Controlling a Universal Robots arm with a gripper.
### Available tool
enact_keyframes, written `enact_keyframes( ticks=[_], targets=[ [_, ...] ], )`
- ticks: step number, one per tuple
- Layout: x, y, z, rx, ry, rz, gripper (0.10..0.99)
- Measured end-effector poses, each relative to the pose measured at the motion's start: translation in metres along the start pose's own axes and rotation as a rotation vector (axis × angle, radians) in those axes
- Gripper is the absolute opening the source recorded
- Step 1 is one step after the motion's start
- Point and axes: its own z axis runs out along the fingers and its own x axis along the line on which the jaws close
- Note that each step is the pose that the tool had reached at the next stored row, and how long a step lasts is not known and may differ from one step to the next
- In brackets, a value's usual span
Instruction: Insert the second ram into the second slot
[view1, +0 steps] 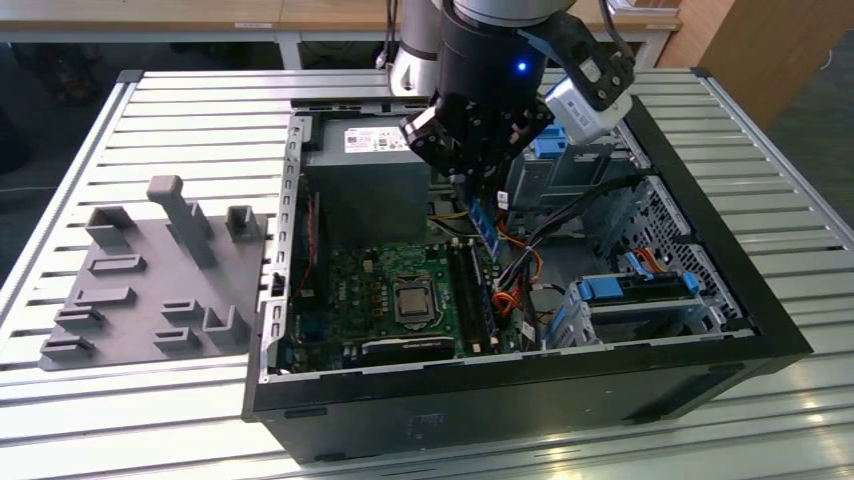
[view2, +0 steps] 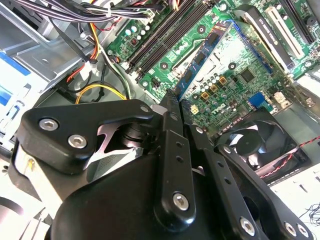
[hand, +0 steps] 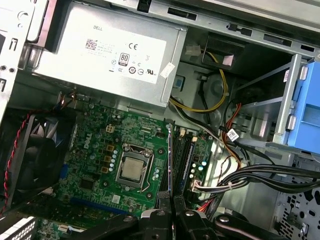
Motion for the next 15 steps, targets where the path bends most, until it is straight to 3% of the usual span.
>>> enact_keyframes(
  ticks=[15],
  targets=[
    [0.0001,-0.0002,0.0051,0.000,-0.0004,0.011,0.137]
  ],
)
